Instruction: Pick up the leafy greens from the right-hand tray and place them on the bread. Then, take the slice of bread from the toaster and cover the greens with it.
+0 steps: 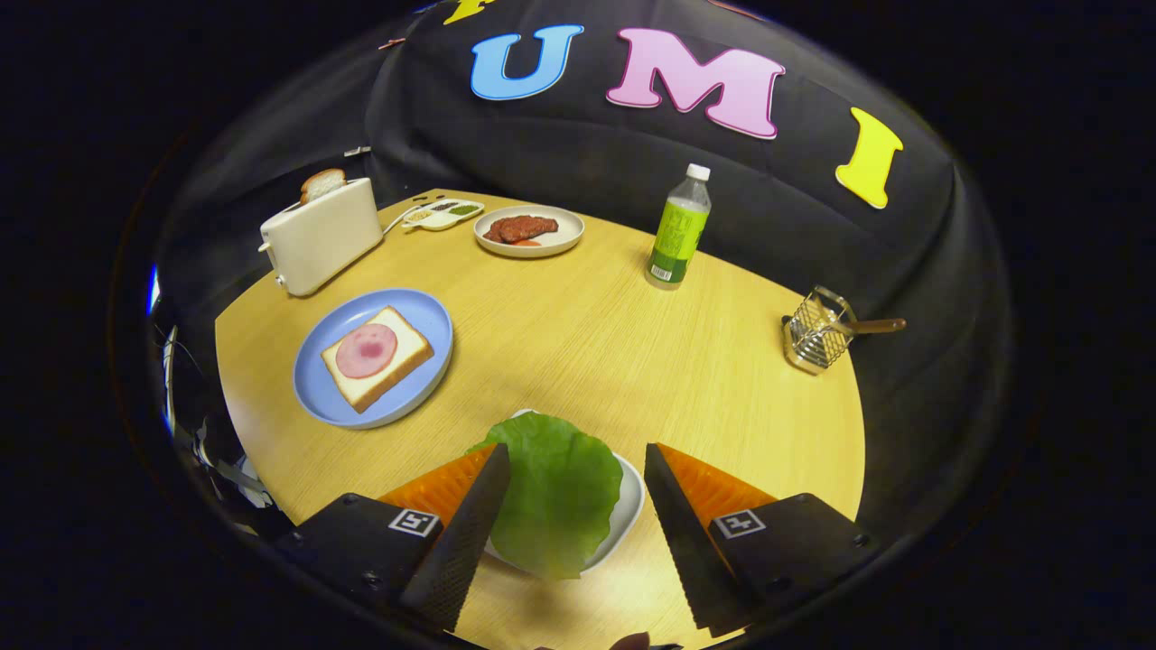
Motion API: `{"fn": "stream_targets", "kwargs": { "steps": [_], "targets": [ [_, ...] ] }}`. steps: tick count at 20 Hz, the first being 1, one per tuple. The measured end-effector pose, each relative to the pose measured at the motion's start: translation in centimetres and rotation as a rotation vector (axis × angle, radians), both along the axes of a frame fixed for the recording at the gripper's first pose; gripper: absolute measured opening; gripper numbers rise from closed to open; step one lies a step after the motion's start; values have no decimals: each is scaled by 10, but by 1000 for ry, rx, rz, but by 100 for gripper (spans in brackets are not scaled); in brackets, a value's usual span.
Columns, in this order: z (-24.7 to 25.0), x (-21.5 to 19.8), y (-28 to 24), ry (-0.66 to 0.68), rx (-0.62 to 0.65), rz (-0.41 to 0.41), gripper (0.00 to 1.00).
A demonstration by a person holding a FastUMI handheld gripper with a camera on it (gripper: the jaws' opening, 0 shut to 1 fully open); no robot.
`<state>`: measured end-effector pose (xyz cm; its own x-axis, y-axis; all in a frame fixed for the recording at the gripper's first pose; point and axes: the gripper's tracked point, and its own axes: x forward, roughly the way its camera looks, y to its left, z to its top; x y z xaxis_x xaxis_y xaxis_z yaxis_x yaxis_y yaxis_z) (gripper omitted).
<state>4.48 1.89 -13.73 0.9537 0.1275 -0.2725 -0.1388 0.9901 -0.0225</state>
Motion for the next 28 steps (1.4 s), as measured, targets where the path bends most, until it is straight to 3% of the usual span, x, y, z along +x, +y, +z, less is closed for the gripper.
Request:
{"fn": "stream_targets", "kwargs": {
  "steps": [8,12,15,16,17,18,20,21,23,28],
  "targets": [
    [-37,22,17,104,52,67,86],
    [-53,27,25,160,56,101,76],
    [-55,30,26,161,54,111,60],
    [-61,32,24,170,33,110,61],
    [-56,30,24,159,25,113,53],
    [-57,29,24,153,14,120,53],
    [-56,29,27,131,4,131,43],
    [-55,30,28,129,3,131,16],
    [-53,29,28,121,10,118,8],
    [-22,15,21,81,66,63,6]
  ]
}}
